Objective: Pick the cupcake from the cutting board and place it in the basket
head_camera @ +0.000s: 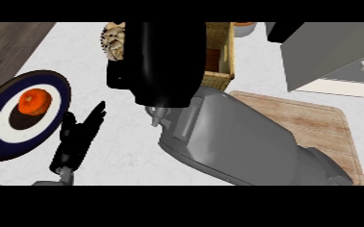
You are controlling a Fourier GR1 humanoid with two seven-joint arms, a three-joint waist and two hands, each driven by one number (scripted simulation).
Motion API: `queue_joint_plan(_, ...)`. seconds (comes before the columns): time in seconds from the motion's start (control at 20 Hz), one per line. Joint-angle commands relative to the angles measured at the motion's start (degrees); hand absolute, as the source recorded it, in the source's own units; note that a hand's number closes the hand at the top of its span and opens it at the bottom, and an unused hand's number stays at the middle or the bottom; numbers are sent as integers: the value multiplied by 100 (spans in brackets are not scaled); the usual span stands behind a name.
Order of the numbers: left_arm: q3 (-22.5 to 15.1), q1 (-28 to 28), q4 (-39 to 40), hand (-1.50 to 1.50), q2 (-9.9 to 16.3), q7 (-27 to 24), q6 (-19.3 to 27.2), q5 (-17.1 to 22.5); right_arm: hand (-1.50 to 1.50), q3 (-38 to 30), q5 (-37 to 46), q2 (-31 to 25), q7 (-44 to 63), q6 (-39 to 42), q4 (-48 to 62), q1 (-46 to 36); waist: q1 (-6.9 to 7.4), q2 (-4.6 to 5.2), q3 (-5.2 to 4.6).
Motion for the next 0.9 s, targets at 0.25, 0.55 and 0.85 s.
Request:
queue_joint_plan(0.25, 40, 209, 283, 0, -14, 119, 63, -36, 150, -797, 21, 59, 1623, -262, 1316, -1885, -168, 85, -40)
queue_joint_plan(0.55, 74, 334, 47, 0, -8, 119, -24, 86, 150, -1196, -218, 59, 1482, -325, 2557, -2508, -208, 135, -29)
queue_joint_plan(0.85, 58, 394, 122, 0, -120, 4, 156, -67, 150, -1290, -459, 60, 1021, -838, 3471, -2783, -339, 170, -20)
